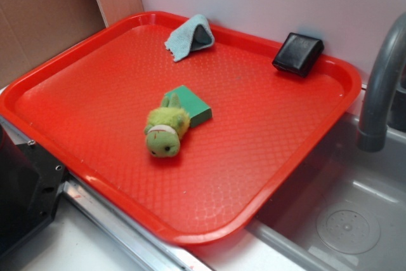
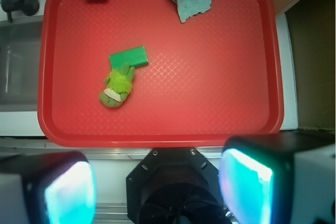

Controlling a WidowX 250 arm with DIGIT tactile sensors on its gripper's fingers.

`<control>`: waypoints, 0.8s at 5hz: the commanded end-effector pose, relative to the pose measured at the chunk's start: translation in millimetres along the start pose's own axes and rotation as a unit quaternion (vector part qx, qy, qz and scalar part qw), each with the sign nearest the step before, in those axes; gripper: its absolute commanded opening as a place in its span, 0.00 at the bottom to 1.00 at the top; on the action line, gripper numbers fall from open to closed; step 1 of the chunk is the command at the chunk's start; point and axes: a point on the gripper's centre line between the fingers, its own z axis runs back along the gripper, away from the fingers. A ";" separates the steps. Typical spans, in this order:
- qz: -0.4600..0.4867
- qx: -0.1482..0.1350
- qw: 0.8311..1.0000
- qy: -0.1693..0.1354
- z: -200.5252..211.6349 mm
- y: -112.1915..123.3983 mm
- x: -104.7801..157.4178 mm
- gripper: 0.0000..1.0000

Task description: Grab the black box.

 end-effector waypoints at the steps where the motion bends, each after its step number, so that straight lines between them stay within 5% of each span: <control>1: 0.000 0.000 1.000 0.000 0.0 0.0 0.0 1.00; 2: -0.017 0.018 0.998 -0.064 -39.4 -28.5 45.0 1.00; 3: 0.022 0.007 0.989 -0.147 -49.7 -35.3 99.9 1.00; 4: 0.039 0.008 0.986 -0.163 -72.3 -31.5 133.4 1.00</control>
